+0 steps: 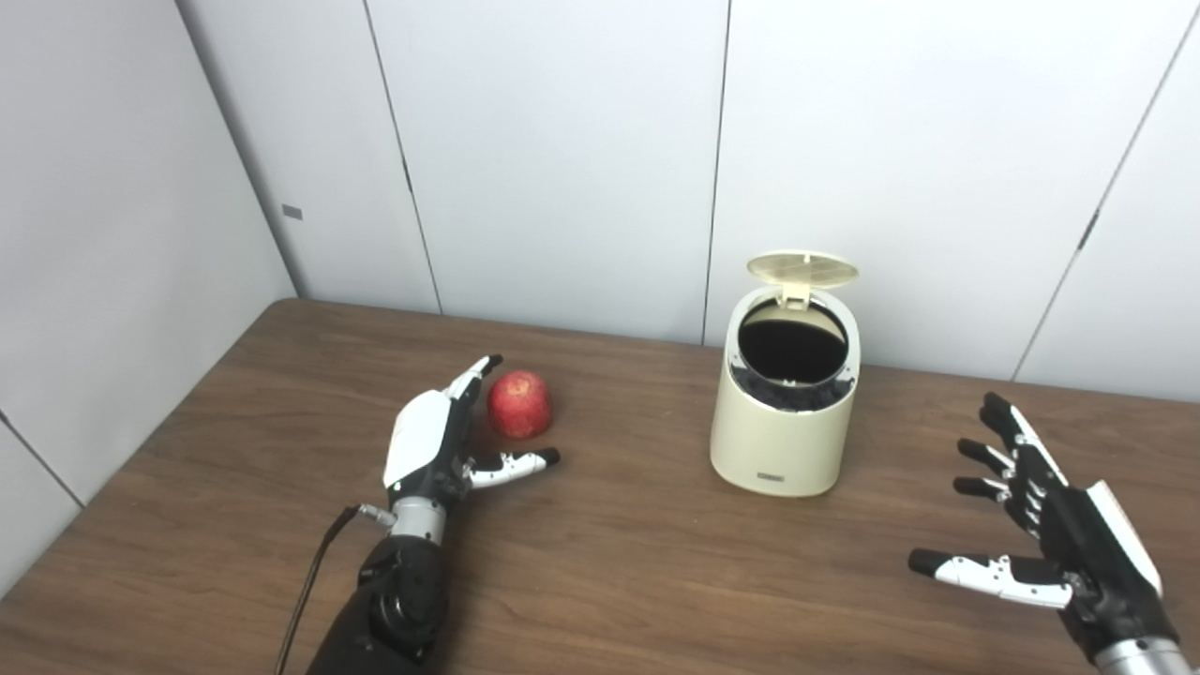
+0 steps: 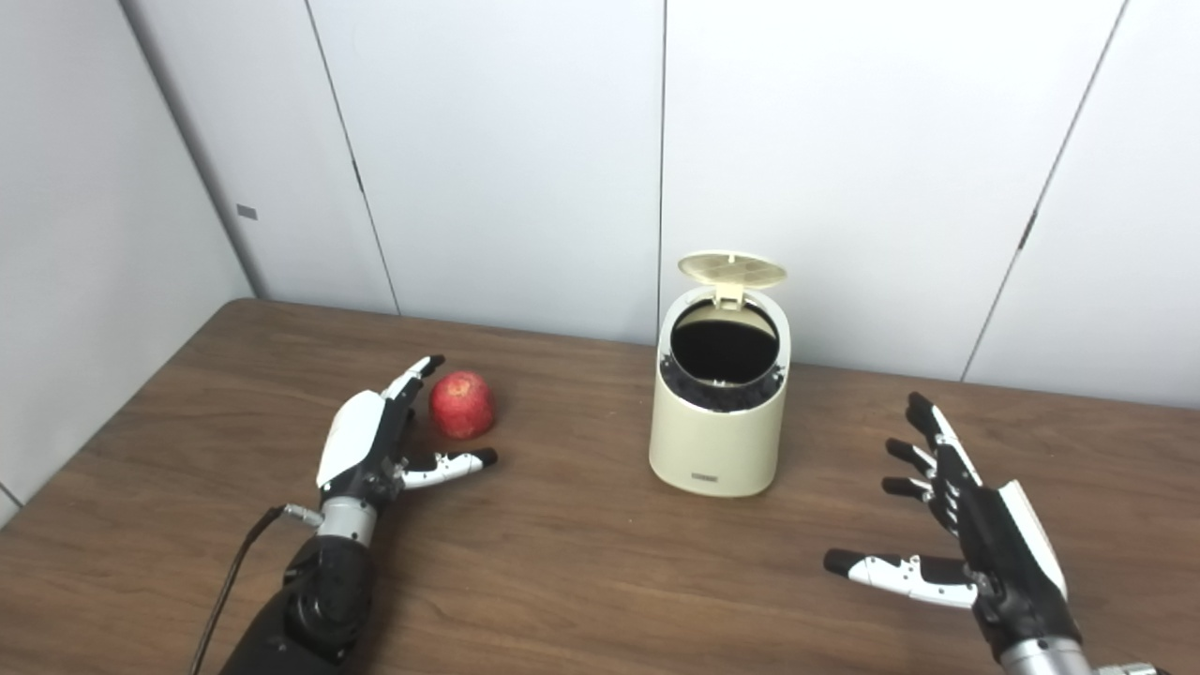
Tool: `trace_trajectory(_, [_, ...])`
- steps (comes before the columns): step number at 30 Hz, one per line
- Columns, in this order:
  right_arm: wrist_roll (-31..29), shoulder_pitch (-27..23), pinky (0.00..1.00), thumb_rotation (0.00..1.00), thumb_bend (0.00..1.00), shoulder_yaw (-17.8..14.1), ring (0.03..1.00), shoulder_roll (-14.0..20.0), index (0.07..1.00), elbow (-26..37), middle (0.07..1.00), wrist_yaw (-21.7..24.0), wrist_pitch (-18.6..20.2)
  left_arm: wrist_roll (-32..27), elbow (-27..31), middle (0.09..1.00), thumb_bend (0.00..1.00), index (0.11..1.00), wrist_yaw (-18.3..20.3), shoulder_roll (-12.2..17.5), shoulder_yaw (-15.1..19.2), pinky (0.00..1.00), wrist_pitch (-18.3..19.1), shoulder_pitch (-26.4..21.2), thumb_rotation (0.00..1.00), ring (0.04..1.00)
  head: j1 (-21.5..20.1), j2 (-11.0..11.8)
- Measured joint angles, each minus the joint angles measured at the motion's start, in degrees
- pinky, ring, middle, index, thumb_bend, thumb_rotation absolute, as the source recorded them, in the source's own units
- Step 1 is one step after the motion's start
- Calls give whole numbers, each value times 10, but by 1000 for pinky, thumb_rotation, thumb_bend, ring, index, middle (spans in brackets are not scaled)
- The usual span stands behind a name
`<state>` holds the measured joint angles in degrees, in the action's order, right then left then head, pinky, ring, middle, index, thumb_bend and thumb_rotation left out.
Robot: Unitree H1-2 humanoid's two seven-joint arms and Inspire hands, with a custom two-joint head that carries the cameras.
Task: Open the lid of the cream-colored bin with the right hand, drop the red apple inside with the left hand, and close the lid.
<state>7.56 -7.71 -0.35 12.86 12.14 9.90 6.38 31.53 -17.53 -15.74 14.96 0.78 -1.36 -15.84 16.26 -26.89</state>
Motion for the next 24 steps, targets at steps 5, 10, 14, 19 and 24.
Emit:
trace_trajectory(5, [5, 7, 757, 45, 763, 1, 882, -1, 977, 5, 968, -2, 0, -25, -25, 865, 868, 905, -8, 3, 3, 686, -17, -17, 303, 815, -6, -1])
trace_trajectory(10, [5, 8, 748, 22, 765, 1, 874, -1, 972, 20, 960, -3, 3, -35, -46, 813, 863, 882, -18, 3, 0, 685, -34, -26, 278, 792, -9, -4])
trace_trajectory(14, [5, 10, 758, 17, 757, 1, 874, -2, 972, 21, 964, -4, 15, -36, -65, 766, 844, 857, -23, 3, -5, 633, -43, -37, 244, 737, -10, -7])
trace_trajectory(19, [4, 11, 770, 1, 747, 0, 870, -2, 971, 26, 963, -4, 23, 13, -87, 534, 629, 554, -47, 24, -47, 425, -44, -53, 81, 497, -9, -11])
trace_trajectory(24, [-2, 11, 790, 0, 717, 0, 891, -2, 975, 38, 970, -4, 28, 62, -100, 463, 528, 502, -70, 36, -80, 335, -34, -62, 2, 411, -9, -12])
